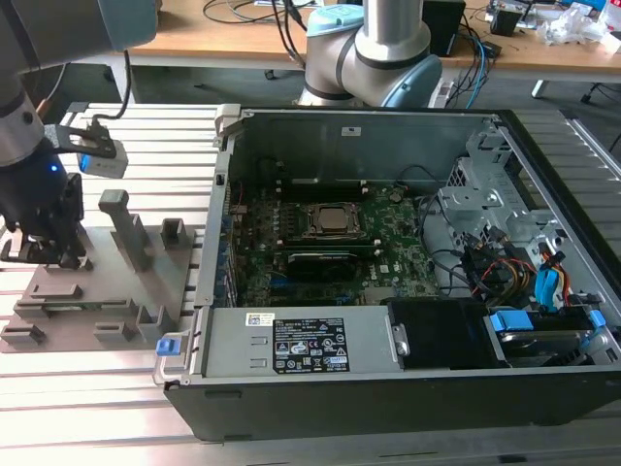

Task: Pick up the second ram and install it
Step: 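Pick up the second ram and move it above second insertion slot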

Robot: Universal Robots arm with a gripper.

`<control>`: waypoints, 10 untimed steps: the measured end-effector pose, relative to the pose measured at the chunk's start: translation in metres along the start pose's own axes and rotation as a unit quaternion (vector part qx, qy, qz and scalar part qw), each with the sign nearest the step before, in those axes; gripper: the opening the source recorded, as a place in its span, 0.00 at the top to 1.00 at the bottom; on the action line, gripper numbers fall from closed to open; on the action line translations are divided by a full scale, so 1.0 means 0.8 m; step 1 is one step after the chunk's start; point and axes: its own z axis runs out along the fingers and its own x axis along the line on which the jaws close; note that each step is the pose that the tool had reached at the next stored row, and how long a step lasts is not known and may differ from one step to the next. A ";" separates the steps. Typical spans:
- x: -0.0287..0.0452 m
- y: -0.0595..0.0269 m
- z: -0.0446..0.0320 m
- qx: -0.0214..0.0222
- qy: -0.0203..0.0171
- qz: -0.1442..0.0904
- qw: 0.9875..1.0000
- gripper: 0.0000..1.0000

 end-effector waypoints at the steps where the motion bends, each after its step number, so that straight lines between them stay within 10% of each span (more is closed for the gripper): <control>1: 0.0068 0.000 0.0016 0.000 0.000 0.000 1.000 0.76; 7: 0.0185 -0.001 0.0108 0.000 0.000 0.000 1.000 0.76; 10: 0.0396 -0.002 0.0196 0.000 0.000 0.000 1.000 0.76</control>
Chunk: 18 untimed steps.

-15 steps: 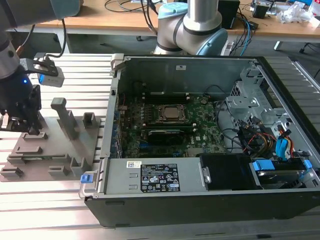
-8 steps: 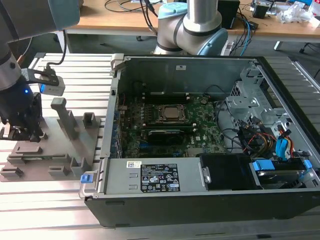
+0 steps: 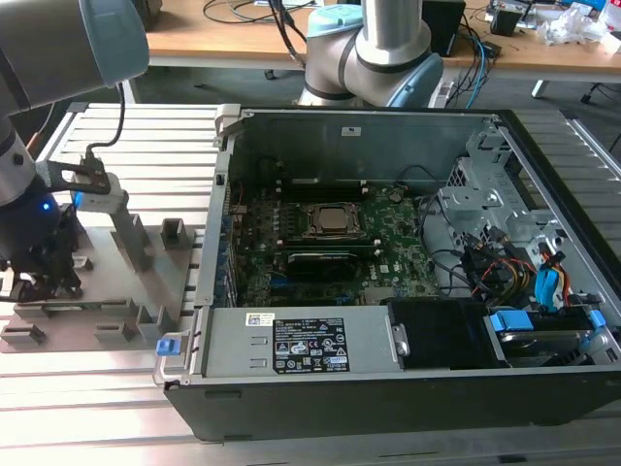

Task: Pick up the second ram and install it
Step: 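Pick up the second ram and move it above second insertion slot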

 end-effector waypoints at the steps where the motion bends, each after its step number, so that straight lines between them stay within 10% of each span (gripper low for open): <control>1: 0.0007 0.000 0.0037 0.000 0.000 0.000 1.000 0.76; 12: 0.0015 0.000 0.0405 -0.001 0.001 -0.030 1.000 0.76; 15: 0.0020 0.004 0.0447 0.000 -0.009 -0.034 0.999 0.76; 18: 0.0021 0.005 0.0467 0.000 -0.010 -0.037 0.999 0.76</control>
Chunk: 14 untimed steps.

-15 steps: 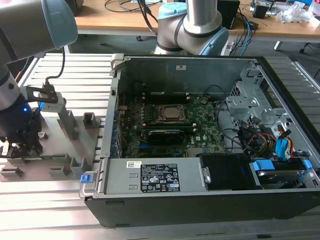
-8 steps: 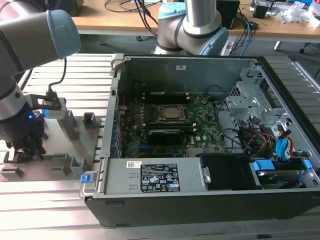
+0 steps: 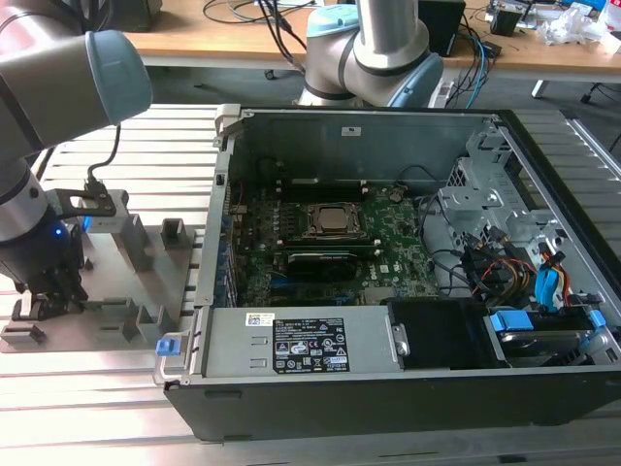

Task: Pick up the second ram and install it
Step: 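Pick up the second ram and move it above second insertion slot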

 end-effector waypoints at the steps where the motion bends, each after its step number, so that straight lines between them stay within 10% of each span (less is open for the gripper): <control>1: 0.0000 0.000 0.0006 0.000 0.000 0.000 1.000 0.76; 14: 0.0000 0.000 0.0014 0.000 0.000 0.000 1.000 0.86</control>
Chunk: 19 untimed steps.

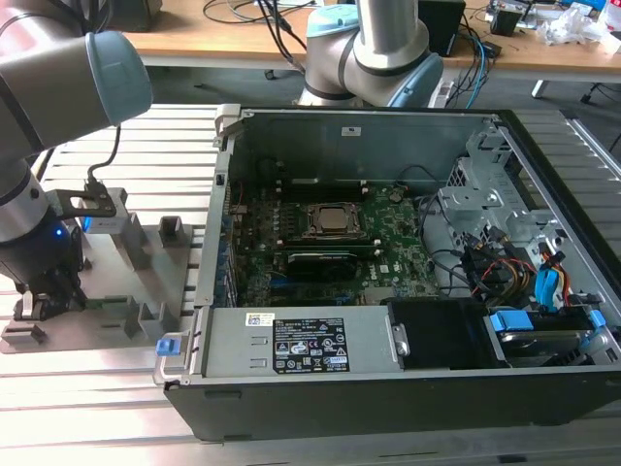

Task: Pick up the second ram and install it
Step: 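Pick up the second ram and move it above second insertion slot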

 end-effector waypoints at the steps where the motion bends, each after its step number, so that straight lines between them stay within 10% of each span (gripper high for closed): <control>1: 0.0000 0.000 0.0001 0.000 0.000 0.000 1.000 0.86; 19: -0.0015 0.002 -0.0384 0.000 0.001 0.000 1.000 0.86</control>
